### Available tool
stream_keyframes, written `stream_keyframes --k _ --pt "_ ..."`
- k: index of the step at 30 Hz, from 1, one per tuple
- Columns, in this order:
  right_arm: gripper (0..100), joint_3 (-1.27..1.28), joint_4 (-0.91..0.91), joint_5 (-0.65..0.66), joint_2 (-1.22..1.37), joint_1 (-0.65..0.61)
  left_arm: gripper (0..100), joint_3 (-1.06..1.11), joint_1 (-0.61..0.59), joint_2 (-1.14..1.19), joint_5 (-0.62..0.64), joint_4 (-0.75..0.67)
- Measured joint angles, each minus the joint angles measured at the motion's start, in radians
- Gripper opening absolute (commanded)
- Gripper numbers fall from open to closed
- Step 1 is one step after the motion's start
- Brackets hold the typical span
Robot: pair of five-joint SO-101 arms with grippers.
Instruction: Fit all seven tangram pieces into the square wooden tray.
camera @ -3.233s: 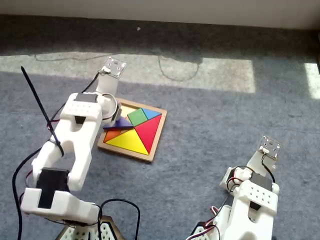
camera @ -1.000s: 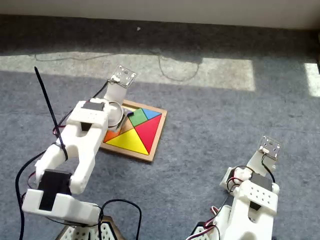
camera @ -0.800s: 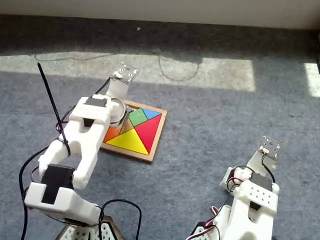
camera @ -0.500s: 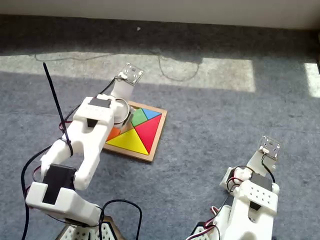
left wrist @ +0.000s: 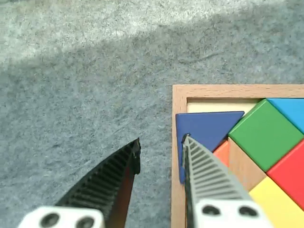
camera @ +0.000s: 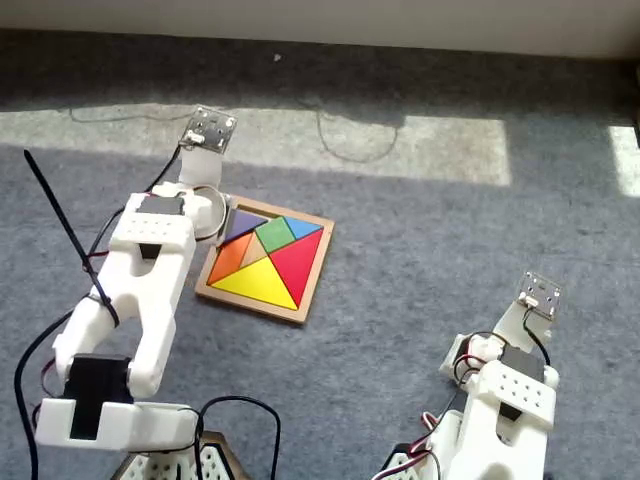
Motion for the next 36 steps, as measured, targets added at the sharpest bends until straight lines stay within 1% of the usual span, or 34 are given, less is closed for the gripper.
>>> stream_keyframes --k 2,12,15,19,24,36 --pt "0.5 0.0 0.0 0.0 0.0 0.0 16 0.012 -0.017 0.0 0.0 0.0" --pt "0.5 0.0 0.0 0.0 0.0 0.0 16 0.031 -0.015 0.0 0.0 -0.015" --pt "0.5 0.0 0.0 0.0 0.0 0.0 16 0.029 -0.015 0.032 0.0 -0.02" --pt "0.5 0.0 0.0 0.0 0.0 0.0 16 -0.031 -0.014 0.101 0.003 -0.02" --pt "0.5 0.0 0.0 0.0 0.0 0.0 16 -0.107 -0.014 0.153 0.003 0.041" --pt "0.5 0.0 0.0 0.0 0.0 0.0 16 -0.117 0.035 0.16 0.003 0.055"
